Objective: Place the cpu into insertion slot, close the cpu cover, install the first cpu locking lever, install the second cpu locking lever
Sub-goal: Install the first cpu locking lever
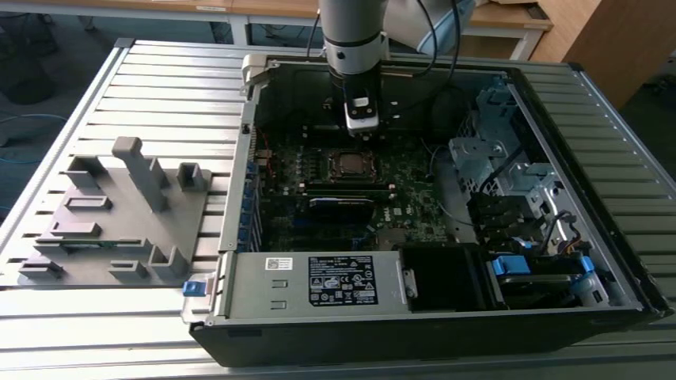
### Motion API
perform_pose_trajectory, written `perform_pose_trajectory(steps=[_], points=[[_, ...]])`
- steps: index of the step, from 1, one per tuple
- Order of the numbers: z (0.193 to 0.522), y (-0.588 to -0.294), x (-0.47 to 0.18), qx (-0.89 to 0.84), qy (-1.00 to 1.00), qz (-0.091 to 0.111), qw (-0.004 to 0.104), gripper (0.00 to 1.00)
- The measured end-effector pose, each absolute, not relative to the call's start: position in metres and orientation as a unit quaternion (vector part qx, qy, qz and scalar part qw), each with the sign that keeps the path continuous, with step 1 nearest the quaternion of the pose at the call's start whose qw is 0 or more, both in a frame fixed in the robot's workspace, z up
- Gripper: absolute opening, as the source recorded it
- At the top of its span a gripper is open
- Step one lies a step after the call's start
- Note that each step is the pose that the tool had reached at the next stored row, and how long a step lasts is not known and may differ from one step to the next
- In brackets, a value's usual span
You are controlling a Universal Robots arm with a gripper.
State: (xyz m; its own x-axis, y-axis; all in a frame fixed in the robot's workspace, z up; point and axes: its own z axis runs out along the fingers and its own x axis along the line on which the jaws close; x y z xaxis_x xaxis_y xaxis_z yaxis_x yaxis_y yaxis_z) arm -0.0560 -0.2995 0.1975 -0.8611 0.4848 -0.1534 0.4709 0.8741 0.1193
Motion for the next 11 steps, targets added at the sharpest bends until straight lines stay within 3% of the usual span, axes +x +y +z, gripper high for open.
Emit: perform_pose_trajectory(steps=[11], points=[[0.2015,-0.2995,-0.0562,0.251,0.963,0.039,0.09,0.1]])
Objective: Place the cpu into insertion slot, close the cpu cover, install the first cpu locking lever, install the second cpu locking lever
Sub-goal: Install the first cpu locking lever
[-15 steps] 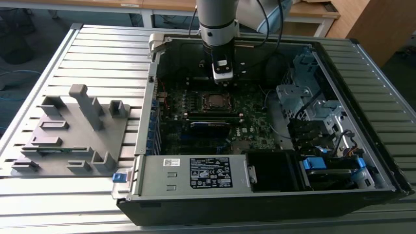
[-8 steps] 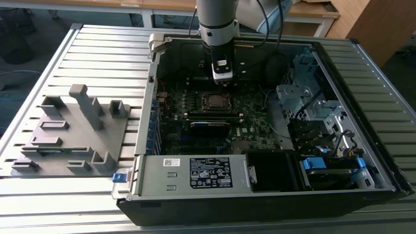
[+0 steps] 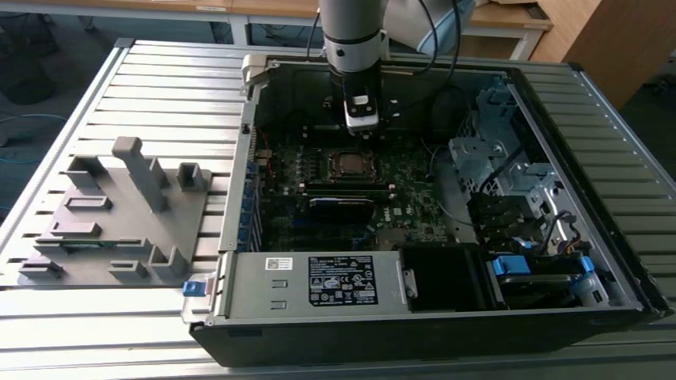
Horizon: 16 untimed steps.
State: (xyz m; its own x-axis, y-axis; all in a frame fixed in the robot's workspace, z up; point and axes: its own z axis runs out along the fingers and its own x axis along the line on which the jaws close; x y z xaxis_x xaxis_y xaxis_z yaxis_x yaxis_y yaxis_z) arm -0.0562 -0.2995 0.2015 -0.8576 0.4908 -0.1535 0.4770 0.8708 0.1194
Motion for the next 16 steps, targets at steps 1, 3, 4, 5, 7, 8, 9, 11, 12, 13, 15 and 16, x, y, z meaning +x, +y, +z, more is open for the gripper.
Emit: perform_pose_trajectory(steps=[1,3,4,5,7,8,9,11,12,13,15,16], points=[[0.2023,-0.2995,-0.0562,0.251,0.963,0.039,0.09,0.1],[0.2043,-0.2995,-0.0562,0.252,0.963,0.039,0.09,0.1],[0.2054,-0.2995,-0.0562,0.252,0.963,0.039,0.09,0.1],[0.2065,-0.2995,-0.0562,0.252,0.963,0.039,0.09,0.1],[0.2081,-0.2995,-0.0562,0.252,0.963,0.038,0.09,0.1],[0.2084,-0.2994,-0.0562,0.252,0.963,0.039,0.09,0.1],[0.2085,-0.2994,-0.0562,0.252,0.963,0.039,0.09,0.1],[0.2087,-0.2996,-0.0563,0.252,0.963,0.039,0.09,0.1],[0.2089,-0.2998,-0.0563,0.252,0.963,0.039,0.09,0.1],[0.2088,-0.3001,-0.0562,0.252,0.963,0.04,0.089,0.1],[0.2088,-0.3012,-0.0562,0.252,0.963,0.04,0.089,0.1],[0.2088,-0.3021,-0.0562,0.253,0.963,0.041,0.089,0.1]])
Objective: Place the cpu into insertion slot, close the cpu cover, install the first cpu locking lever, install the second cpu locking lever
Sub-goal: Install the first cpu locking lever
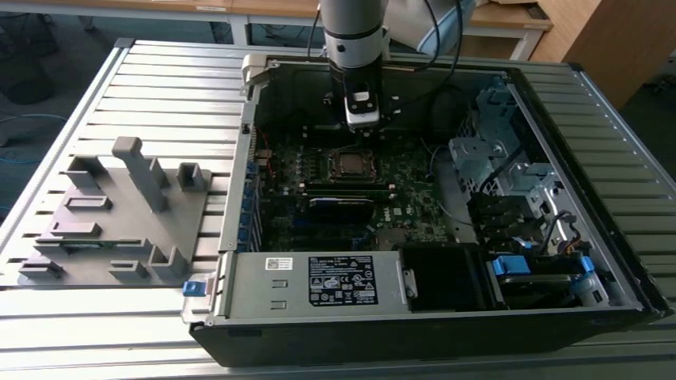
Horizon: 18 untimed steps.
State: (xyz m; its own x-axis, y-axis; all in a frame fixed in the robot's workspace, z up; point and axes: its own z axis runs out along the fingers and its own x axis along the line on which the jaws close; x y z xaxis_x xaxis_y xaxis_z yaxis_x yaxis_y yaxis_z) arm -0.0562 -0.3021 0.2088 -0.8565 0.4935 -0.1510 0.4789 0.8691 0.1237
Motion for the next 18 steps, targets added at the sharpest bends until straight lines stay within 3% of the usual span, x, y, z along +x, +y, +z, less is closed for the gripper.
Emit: perform_pose_trajectory(steps=[8,13,18], points=[[0.209,-0.311,-0.056,0.254,0.961,0.062,0.083,0.1],[0.209,-0.315,-0.056,0.257,0.959,0.091,0.076,0.1],[0.208,-0.317,-0.056,0.257,0.959,0.096,0.075,0.1]])
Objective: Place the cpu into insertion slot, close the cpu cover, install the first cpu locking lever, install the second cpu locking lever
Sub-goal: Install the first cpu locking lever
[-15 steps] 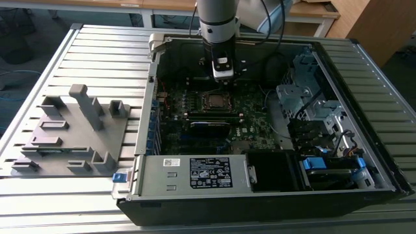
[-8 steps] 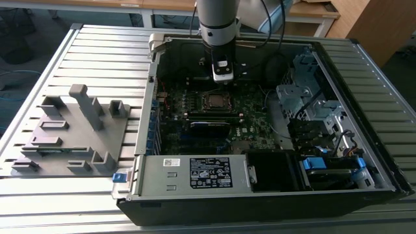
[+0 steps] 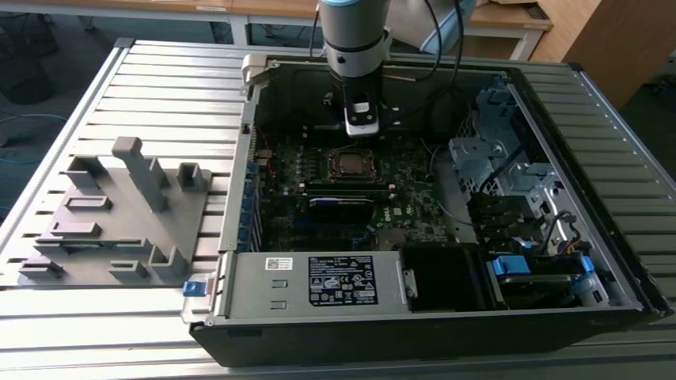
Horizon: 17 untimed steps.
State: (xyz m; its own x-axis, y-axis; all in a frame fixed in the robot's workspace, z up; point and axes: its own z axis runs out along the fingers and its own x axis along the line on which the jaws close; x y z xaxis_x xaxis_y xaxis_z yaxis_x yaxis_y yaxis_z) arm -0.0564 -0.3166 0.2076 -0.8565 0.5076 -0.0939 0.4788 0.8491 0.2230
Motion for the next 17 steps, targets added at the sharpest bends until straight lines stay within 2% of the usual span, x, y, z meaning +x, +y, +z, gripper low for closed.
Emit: perform_pose_trajectory(steps=[9,17], points=[[0.2037,-0.318,-0.0579,0.258,0.957,0.11,0.072,0.1],[0.2007,-0.3183,-0.0584,0.258,0.957,0.11,0.072,0.1]])
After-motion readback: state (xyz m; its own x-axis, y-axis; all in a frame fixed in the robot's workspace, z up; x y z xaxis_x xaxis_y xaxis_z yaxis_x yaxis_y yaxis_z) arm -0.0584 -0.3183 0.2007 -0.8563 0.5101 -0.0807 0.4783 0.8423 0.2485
